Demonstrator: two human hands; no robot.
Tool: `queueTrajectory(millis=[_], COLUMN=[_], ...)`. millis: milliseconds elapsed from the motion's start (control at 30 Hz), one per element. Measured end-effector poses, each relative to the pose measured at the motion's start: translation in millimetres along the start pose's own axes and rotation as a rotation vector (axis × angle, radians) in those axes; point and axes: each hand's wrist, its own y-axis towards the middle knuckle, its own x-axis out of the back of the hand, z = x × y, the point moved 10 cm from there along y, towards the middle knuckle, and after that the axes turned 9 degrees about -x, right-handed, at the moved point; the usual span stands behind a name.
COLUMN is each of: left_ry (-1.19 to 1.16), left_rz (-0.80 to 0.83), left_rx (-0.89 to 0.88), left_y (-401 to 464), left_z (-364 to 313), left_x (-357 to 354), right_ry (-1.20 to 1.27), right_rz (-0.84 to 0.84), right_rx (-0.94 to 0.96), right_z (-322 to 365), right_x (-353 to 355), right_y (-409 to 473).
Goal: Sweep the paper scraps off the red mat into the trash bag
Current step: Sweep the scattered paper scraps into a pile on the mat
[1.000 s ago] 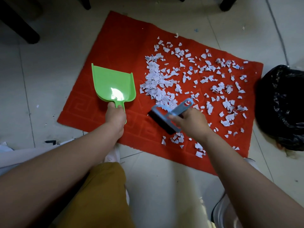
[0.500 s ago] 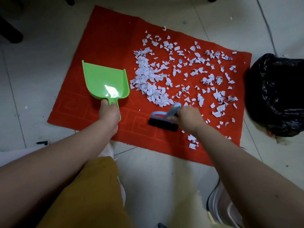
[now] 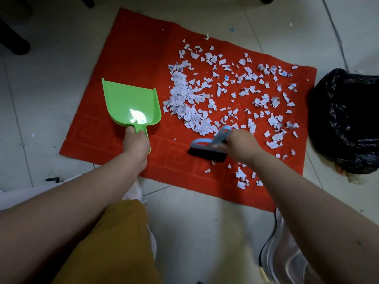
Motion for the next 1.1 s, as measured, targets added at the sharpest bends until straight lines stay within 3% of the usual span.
queueTrajectory(millis=[200, 333, 500, 633, 867, 1033, 1100], left_ry=[-0.019, -0.02, -0.017, -0.002, -0.009, -0.014, -0.018], left_rz=[-0.006, -0.005, -0.001, -0.006, 0.002, 0.005, 0.007], left_rx=[-0.006, 0.002, -0.012, -0.011, -0.002, -0.009, -0.012], left_y=[0.6, 1.2, 0.0, 0.0, -0.1, 0.4, -0.9], left_z=[-0.8, -1.6, -3.9, -2.2, -1.5, -4.5, -4.7], left_x=[-2.4, -3.2, -2.3, -0.9, -7.0, -9.6, -9.7], right_ry=[0.129, 0.279, 0.08, 0.06, 0.201, 0.168, 0.141], right_rz=[-0.197, 0.082, 0.331, 0.227, -0.106, 0.123, 0.123], right_rx=[-0.017, 0.003, 0.063, 0.001, -0.038, -0.005, -0.008], right_z=[2.7, 4.4, 4.1, -1.1, -7.7, -6.2, -6.2], right_x=[60.5, 34.1, -30.1, -30.0, 42.1, 6.9, -1.5], right_y=[23.8, 4.6, -20.1, -11.3, 4.0, -5.8, -4.8])
